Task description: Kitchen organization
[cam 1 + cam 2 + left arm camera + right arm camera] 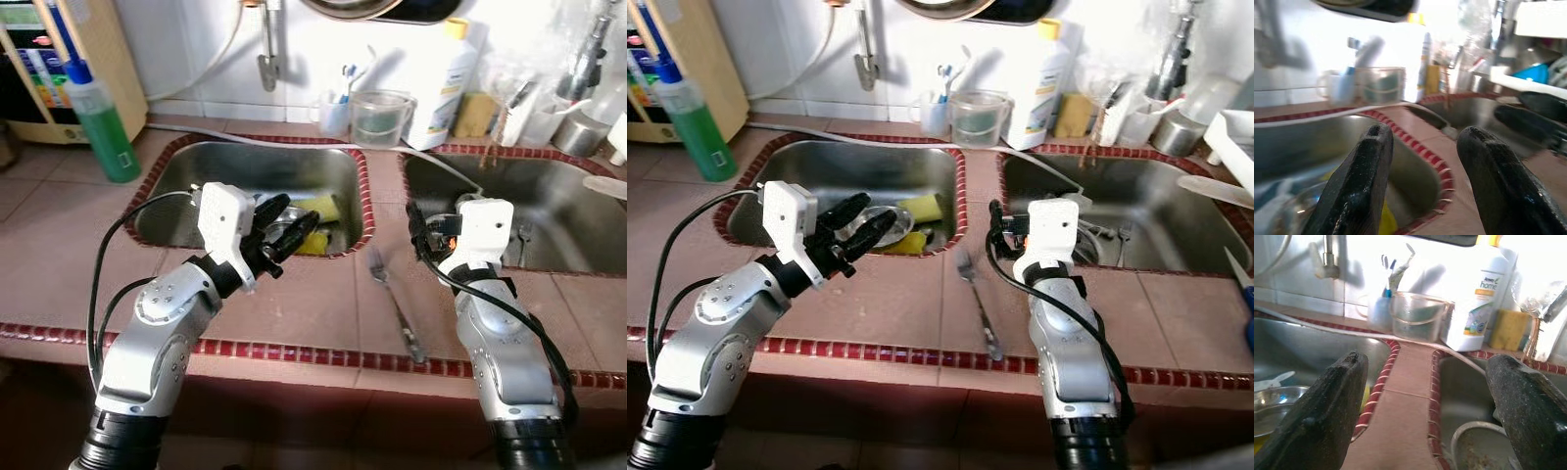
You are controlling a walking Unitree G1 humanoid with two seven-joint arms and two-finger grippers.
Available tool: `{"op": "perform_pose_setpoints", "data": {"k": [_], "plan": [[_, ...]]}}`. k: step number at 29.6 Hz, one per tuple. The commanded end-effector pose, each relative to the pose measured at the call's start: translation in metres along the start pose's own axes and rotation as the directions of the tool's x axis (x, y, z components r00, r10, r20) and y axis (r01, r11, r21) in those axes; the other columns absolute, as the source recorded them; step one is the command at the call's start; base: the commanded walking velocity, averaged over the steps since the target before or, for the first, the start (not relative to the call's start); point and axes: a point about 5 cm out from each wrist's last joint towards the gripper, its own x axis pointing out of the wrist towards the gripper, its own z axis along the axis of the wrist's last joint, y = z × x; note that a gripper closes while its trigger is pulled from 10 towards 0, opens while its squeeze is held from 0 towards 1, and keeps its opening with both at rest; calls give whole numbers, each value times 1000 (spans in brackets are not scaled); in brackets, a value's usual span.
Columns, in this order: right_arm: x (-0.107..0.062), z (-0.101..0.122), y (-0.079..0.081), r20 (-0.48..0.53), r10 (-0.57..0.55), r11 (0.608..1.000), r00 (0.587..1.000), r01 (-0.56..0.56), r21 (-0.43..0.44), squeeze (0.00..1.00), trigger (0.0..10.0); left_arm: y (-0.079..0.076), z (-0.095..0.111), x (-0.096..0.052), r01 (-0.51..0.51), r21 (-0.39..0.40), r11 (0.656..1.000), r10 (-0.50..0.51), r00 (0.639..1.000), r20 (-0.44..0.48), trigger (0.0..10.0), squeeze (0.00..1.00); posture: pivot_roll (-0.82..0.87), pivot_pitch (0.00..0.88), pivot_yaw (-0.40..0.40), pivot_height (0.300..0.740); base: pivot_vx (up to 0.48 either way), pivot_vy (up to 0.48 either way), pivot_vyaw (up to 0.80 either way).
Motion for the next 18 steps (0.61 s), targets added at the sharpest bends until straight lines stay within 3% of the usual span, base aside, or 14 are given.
{"op": "perform_pose_setpoints", "data": {"k": [1,2,7,11,18], "plan": [[-3,1,-4,9,-22,1000,1000,22,-13,0,10000,5,-2,3,-76,5,997,76,997,5,10000,0,-98,29,-9,703,0,0,0],[-5,-1,-6,6,-33,999,999,33,-22,0,10000,7,-5,5,-145,4,989,145,989,12,10000,0,-98,29,-9,703,0,0,0],[-9,-6,-5,-1,-59,998,998,59,-24,0,10000,5,-20,2,-273,-28,962,274,962,15,10000,0,-102,20,-12,703,0,0,0],[-12,-11,-1,-3,-68,997,998,68,-26,0,10000,6,-29,0,-346,-68,936,349,936,39,10000,0,-101,14,-16,703,0,0,0],[-22,-26,1,-22,-116,993,993,116,-29,0,10000,12,-46,-6,-421,-54,905,423,906,25,10000,0,-90,3,-30,703,0,0,0]]}}
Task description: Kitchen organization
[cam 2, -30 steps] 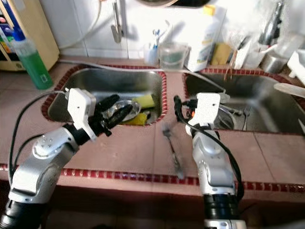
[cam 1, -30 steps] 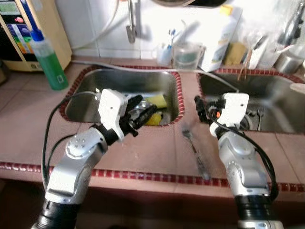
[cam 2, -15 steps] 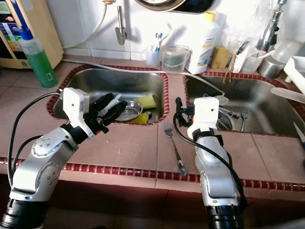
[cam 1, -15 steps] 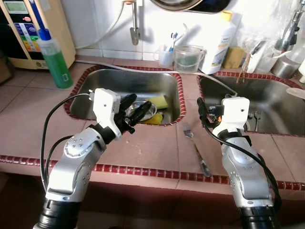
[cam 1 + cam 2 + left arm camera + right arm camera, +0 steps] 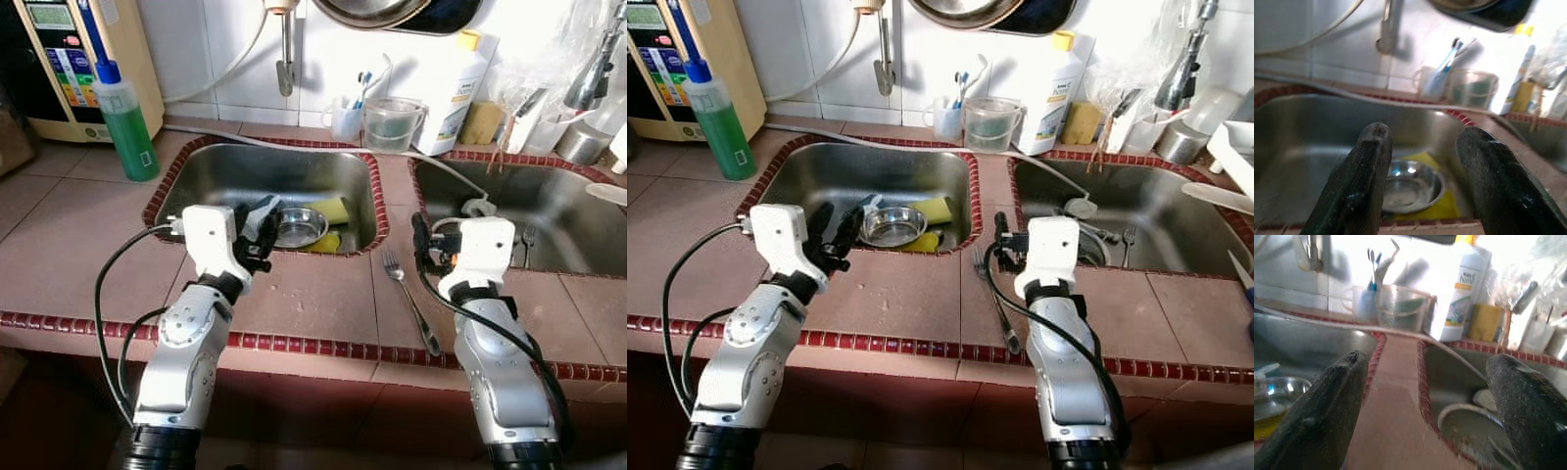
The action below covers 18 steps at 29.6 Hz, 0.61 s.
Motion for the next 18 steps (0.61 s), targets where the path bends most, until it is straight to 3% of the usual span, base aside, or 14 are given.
{"op": "perform_pose_setpoints", "data": {"k": [1,18], "plan": [[-4,-7,0,-22,-24,1000,999,24,2,0,10000,4,-4,-1,-39,12,999,39,999,-3,10000,0,-90,2,-32,703,0,0,0],[-9,-20,17,-51,21,1000,998,-21,1,0,10000,18,-19,-4,-101,58,993,101,995,4,10000,0,-101,0,-49,703,0,0,0]]}}
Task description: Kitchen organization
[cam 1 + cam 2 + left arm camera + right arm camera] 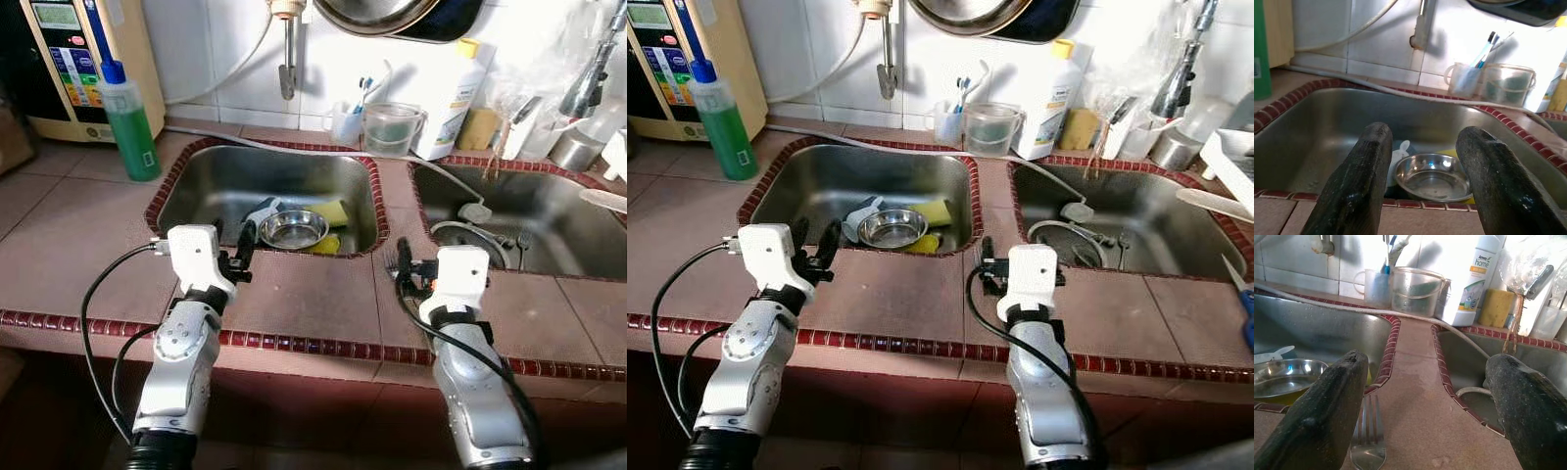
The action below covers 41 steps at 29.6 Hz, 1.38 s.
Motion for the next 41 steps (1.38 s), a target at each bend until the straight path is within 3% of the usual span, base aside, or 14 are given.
{"op": "perform_pose_setpoints", "data": {"k": [1,20,25,32,41], "plan": [[1,-2,-3,-2,2,1000,1000,-2,-13,0,10000,-1,-1,2,-1,4,1000,1,1000,0,10000,0,-102,0,-47,703,0,0,0],[-5,-6,2,-9,24,1000,1000,-24,-11,0,10000,-4,-2,-4,72,35,997,-71,997,-12,10000,0,-108,0,-30,703,0,0,0],[-12,-4,10,-10,90,996,996,-90,8,0,10000,-7,5,-5,158,90,983,-158,987,-3,10000,0,-107,0,-33,703,0,0,0],[-23,-2,11,-28,124,991,992,-123,43,0,10000,-16,14,-11,332,190,924,-336,942,-14,10000,0,-112,0,-26,703,0,0,0],[-35,8,4,-52,106,990,993,-101,95,0,10000,-31,24,-12,486,235,842,-494,869,-26,10000,0,-145,16,3,703,0,0,0]]}}
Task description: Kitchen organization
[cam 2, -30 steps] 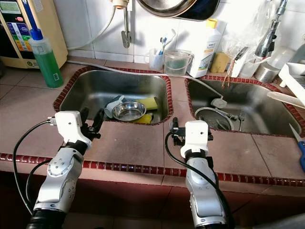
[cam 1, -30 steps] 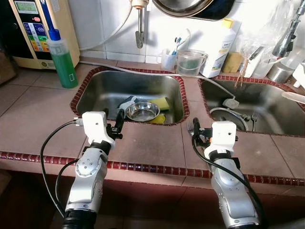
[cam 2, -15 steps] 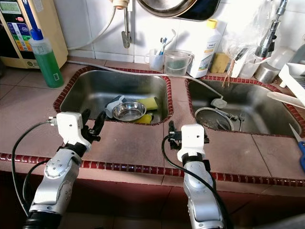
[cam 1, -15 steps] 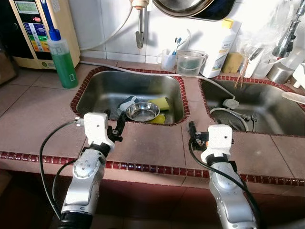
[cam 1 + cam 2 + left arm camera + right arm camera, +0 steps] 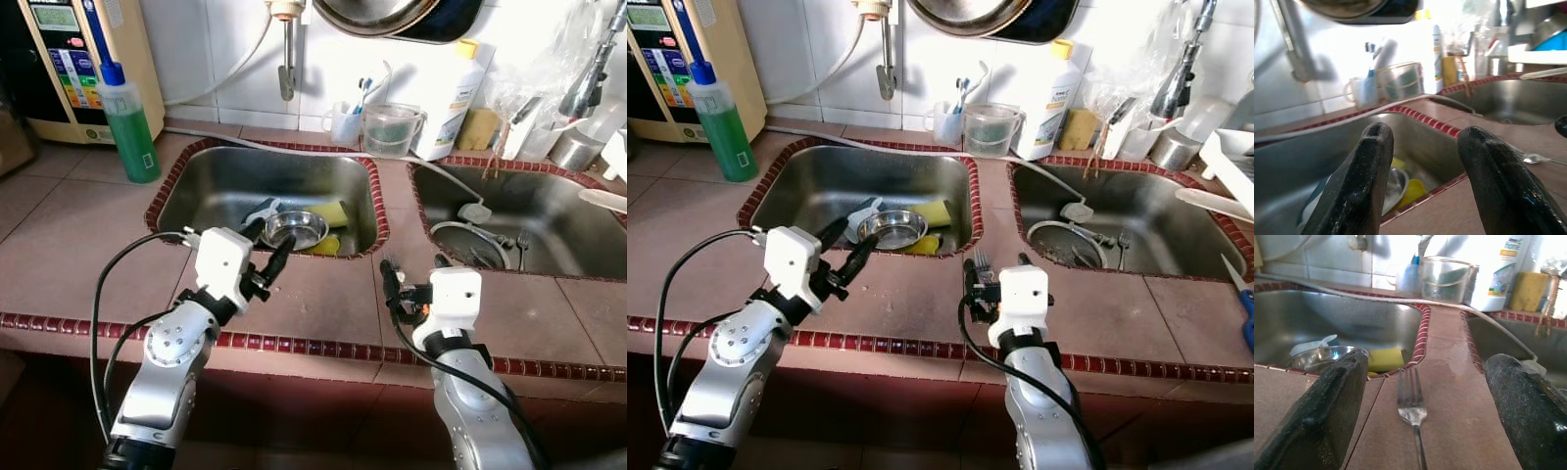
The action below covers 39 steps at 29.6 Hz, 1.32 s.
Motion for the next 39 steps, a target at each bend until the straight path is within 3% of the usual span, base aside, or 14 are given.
{"op": "perform_pose_setpoints", "data": {"k": [1,11,21,31,39], "plan": [[-2,3,-4,-13,-25,1000,1000,25,16,0,10000,-4,7,5,52,24,998,-52,999,13,10000,0,-147,17,6,703,0,0,0],[-8,1,-11,-99,-100,986,990,112,121,0,10000,-16,15,15,189,29,982,-189,981,31,10000,0,-174,32,36,703,0,0,0],[-3,-1,-11,-151,-55,987,987,77,141,0,10000,-29,13,18,282,46,958,-284,959,30,10000,0,-176,41,36,703,0,0,0],[6,4,-18,-190,36,985,981,-3,171,0,10000,-36,15,15,306,25,952,-306,951,33,10000,0,-161,56,14,703,0,0,0],[1,-8,-14,-314,95,977,945,-28,212,0,10000,-36,21,15,282,13,959,-282,958,51,10000,0,-148,63,-2,703,0,0,0]]}}
